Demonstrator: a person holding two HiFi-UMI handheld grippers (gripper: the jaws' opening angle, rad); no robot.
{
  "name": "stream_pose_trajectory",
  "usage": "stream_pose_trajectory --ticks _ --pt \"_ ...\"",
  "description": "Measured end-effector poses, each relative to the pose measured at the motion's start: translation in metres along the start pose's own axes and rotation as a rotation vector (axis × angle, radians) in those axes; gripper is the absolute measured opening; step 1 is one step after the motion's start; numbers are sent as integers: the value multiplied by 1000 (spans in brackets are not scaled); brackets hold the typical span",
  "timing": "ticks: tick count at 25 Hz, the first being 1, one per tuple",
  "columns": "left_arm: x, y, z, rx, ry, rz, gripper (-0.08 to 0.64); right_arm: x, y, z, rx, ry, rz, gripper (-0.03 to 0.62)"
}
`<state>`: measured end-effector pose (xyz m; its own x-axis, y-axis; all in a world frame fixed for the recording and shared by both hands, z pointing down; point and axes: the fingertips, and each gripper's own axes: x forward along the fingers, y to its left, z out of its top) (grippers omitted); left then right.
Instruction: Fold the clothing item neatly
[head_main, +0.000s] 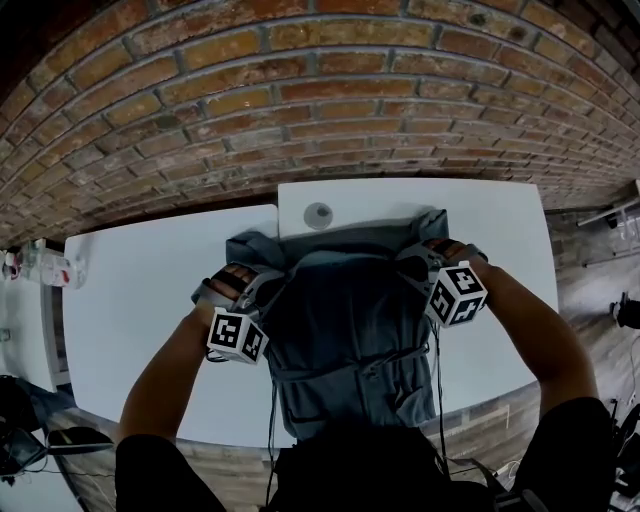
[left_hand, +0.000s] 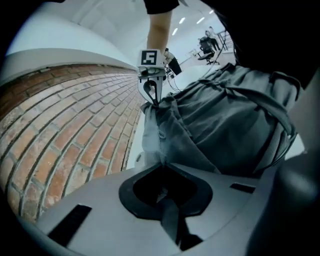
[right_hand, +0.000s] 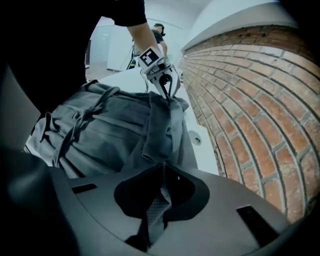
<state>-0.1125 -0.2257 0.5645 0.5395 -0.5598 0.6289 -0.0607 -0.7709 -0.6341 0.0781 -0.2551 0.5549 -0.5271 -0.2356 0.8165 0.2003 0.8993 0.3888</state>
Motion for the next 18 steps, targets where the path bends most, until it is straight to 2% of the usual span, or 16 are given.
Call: stream_pose_trajectory --ticks 3,5,7,10,12,15,18 --pt "11 -14 -15 34 65 -42 12 16 12 -20 20 63 40 15" --pt "15 -22 -25 23 105 -80 12 24 17 -31 61 94 61 17" --pt "14 -28 -34 -16 134 -114 14 29 21 -39 113 113 84 27" --pt "1 -29 -45 -100 153 -122 36 26 24 -41 240 99 121 67" --pt "-12 -22 -50 -193 148 -95 60 16 24 -35 349 55 146 110" --pt "-27 8 -49 -382 105 0 60 -8 12 -14 511 -79 153 110" --pt "-24 43 -34 -486 53 76 60 -29 -36 -5 786 -256 47 110"
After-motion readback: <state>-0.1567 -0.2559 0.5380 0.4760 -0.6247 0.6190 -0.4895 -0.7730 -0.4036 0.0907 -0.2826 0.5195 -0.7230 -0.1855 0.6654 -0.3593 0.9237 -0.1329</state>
